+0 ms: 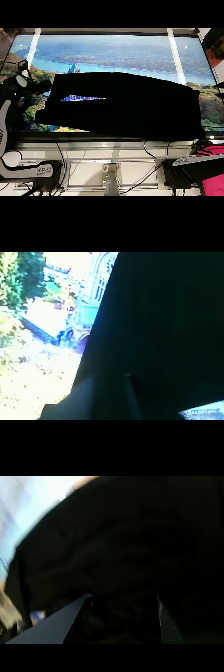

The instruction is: Fold the clothes and pants, and hang the long-sleeved shirts on hangers.

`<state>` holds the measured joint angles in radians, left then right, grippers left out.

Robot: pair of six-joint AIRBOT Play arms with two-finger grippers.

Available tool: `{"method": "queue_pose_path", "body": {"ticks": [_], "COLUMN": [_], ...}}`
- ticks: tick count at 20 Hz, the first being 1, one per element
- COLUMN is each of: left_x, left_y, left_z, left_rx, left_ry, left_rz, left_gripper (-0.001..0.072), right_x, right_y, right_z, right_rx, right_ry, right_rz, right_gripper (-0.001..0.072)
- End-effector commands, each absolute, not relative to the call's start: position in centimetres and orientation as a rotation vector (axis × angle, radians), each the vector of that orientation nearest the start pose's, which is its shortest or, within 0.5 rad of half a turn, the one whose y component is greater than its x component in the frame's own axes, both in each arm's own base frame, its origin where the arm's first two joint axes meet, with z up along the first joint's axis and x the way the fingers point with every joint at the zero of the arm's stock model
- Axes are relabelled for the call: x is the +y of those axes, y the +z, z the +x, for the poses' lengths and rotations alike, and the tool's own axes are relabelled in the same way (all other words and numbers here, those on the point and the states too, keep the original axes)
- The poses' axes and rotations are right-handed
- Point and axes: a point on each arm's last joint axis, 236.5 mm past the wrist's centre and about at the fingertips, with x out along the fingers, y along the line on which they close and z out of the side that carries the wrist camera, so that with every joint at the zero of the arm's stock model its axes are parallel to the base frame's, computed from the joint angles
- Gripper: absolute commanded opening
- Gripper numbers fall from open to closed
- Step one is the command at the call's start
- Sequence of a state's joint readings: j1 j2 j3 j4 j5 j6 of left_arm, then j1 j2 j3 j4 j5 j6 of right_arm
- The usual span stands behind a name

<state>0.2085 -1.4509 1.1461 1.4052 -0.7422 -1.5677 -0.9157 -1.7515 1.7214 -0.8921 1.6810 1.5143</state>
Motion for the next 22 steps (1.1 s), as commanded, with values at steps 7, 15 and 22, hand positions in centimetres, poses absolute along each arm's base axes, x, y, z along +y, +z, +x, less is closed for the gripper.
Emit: {"method": "queue_pose_path", "body": {"ticks": [7, 15, 22], "left_x": [9.2, 9.2, 9.0], "left_y": [-2.4, -4.3, -4.4], "left_z": [36.6, 28.4, 28.1], "left_rx": [1.209, 1.263, 1.278], "left_ry": [0.093, 0.111, 0.106], "left_rz": [-0.191, -0.410, -0.418], "left_gripper": [0.0005, 0.0006, 0.0024], "right_x": [-17.8, -19.2, -19.7], "right_y": [-3.2, -5.7, -7.0], "right_z": [24.7, 16.8, 15.9], "right_rx": [1.416, 1.602, 1.650], "right_ry": [-0.015, -0.233, -0.350], "right_rz": [1.417, 1.382, 1.407], "right_gripper": [0.0451, 0.0623, 0.0626]}}
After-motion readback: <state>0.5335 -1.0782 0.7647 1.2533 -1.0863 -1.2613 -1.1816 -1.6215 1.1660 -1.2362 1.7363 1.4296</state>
